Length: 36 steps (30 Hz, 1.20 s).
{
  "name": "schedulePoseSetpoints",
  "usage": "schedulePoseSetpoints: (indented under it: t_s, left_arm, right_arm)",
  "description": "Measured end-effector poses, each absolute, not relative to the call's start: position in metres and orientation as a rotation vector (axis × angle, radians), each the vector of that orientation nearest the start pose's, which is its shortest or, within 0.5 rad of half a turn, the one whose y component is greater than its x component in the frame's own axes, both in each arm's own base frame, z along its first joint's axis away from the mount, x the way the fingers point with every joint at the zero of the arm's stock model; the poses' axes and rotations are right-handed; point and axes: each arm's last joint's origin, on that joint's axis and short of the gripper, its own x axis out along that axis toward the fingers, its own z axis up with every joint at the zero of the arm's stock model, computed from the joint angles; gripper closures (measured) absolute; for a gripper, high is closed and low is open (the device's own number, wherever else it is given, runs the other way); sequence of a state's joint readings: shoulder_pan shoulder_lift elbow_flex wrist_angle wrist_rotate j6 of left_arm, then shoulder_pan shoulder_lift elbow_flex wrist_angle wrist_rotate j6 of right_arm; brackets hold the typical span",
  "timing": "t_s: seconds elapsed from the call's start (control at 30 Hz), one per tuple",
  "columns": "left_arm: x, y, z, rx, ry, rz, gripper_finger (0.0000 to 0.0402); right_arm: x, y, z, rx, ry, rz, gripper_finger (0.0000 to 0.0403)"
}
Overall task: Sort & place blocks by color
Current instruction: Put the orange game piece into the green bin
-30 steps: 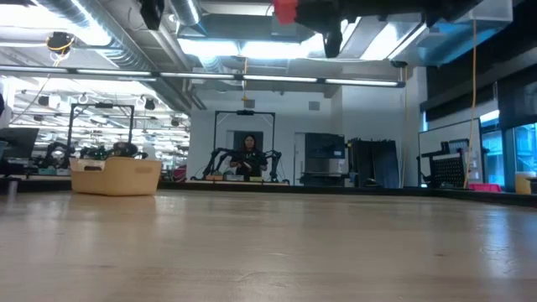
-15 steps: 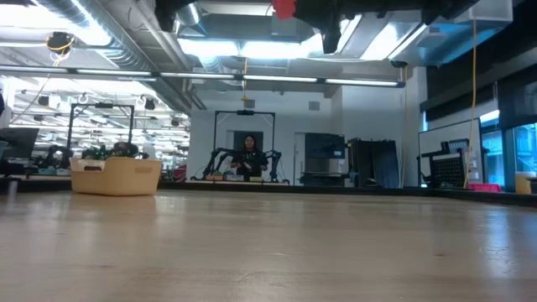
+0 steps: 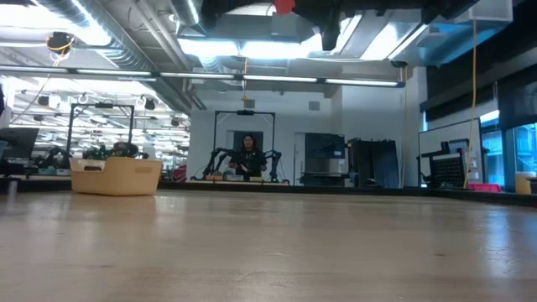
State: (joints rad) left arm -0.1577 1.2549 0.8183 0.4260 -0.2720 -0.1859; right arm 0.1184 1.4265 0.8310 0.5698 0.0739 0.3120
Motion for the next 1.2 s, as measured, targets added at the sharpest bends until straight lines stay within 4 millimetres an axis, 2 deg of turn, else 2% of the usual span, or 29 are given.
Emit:
schedulePoseSetpoints:
  t_s: [0.13, 0.37, 0.5, 0.63, 0.83, 1.2]
  left_arm:
    - [0.295, -0.036, 0.307, -0.165, 0.021, 0.147, 0.018]
    - [0.307, -0.04, 0.313, -0.159, 0.023, 0.04, 0.018]
    - [0.313, -0.042, 0.308, -0.118, 0.052, 0.029, 0.018]
    - [0.313, -0.042, 0.307, -0.116, 0.051, 0.045, 0.0191]
    - [0.311, -0.042, 0.31, -0.122, 0.047, 0.038, 0.0233]
    - [0.306, -0.037, 0.316, -0.144, 0.031, 0.034, 0.0235]
  right_arm:
    - [0.313, 0.036, 0.274, 0.307, 0.04, 0.063, 0.026]
    - [0.313, 0.037, 0.274, 0.302, 0.037, 0.076, 0.026]
    - [0.313, 0.037, 0.274, 0.301, 0.045, 0.093, 0.026]
    - [0.313, 0.037, 0.274, 0.299, 0.046, 0.094, 0.026]
    - [0.313, 0.037, 0.275, 0.274, 0.038, 0.101, 0.026]
    - [0.314, 0.037, 0.277, 0.275, 0.025, 0.107, 0.026]
